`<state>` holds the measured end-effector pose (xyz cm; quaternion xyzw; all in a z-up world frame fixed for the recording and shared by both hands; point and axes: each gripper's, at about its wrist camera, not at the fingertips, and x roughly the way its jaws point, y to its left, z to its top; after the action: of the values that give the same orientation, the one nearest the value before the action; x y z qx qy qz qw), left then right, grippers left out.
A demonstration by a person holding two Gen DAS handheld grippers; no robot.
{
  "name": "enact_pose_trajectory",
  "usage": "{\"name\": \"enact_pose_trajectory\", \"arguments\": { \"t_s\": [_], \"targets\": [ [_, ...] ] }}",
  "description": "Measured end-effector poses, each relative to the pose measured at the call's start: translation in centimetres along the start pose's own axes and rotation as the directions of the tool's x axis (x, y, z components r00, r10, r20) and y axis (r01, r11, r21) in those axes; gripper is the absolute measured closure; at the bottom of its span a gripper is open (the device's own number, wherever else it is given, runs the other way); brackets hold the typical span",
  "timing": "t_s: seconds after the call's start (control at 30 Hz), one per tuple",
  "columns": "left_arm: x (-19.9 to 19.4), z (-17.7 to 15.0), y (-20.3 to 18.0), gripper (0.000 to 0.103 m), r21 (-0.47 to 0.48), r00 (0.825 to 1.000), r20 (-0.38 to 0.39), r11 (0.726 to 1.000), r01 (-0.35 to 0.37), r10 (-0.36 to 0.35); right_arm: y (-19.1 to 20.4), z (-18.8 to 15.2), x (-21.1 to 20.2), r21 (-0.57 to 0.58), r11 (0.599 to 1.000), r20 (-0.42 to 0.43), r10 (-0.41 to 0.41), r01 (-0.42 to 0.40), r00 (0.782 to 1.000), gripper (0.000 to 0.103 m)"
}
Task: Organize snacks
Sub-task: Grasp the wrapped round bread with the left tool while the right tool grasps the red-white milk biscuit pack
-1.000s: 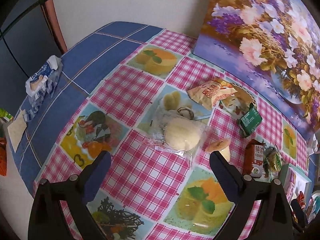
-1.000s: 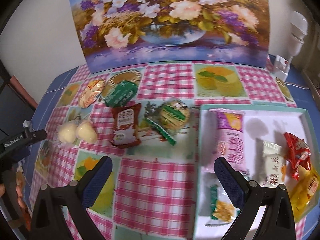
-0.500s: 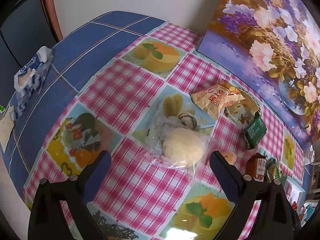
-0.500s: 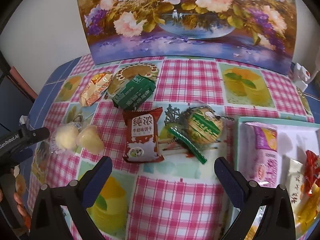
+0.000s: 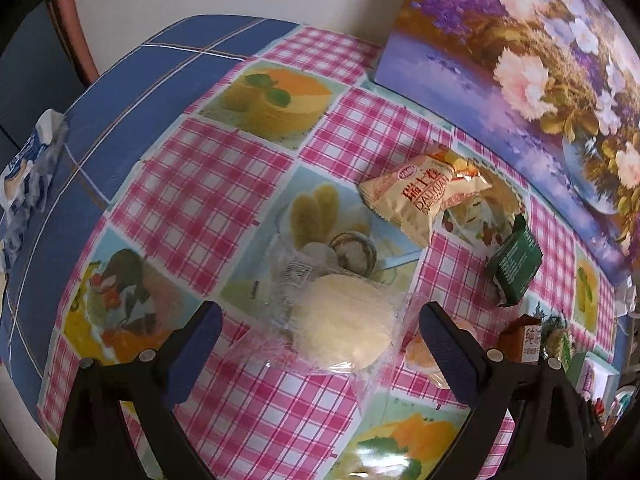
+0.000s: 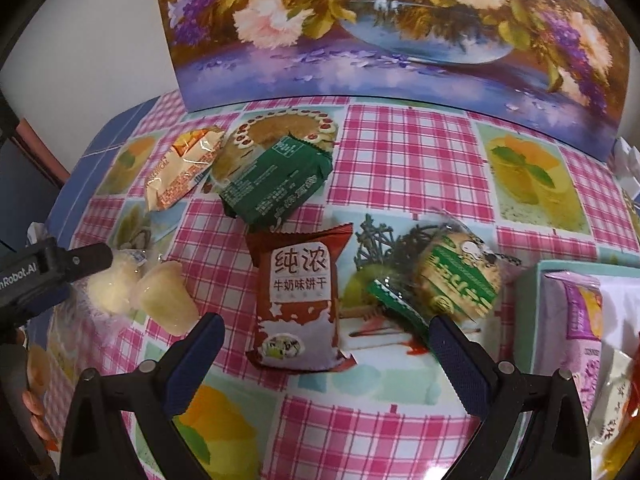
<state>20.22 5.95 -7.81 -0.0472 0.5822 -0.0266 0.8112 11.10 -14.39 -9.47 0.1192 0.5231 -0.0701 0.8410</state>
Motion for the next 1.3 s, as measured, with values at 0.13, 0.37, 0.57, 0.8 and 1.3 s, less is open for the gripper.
{"name": "enact_pose_trajectory", "arguments": {
  "t_s": [0.13, 0.37, 0.57, 0.8, 1.3],
  "targets": [
    [0.8, 0.0, -0.6, 0.004, 0.026, 1.000, -0.012, 0.999, -0.017, 0.018, 0.4, 0.1, 0.4, -0.027, 0.999, 0.009, -0.024, 0.025, 1.000, 0.000],
    [1.9, -0.4, -1.5, 0.004, 0.060, 0.998, -0.030, 0.997, -0.050, 0.052, 1.1, 0.1, 0.7, -0.069, 0.997, 0.026, -0.045, 0.047, 0.999, 0.000],
    [2.1, -0.6, -1.5, 0.005, 0.053, 0.998, -0.028, 0.997, -0.059, 0.061, 1.7, 0.2, 0.7, -0.099, 0.994, 0.036, -0.050, 0.053, 0.998, 0.007],
    [2.0, -0.7, -1.6, 0.015, 0.057, 0.998, -0.020, 0.997, -0.061, 0.062, 2.0, 0.2, 0.4, -0.114, 0.992, 0.052, -0.045, 0.051, 0.998, 0.023],
    [1.9, -0.6, -1.6, 0.015, 0.056, 0.998, -0.018, 0.997, -0.060, 0.061, 3.9, 0.0, 0.2, -0.161, 0.987, 0.051, 0.009, -0.001, 0.999, 0.035]
  ]
}}
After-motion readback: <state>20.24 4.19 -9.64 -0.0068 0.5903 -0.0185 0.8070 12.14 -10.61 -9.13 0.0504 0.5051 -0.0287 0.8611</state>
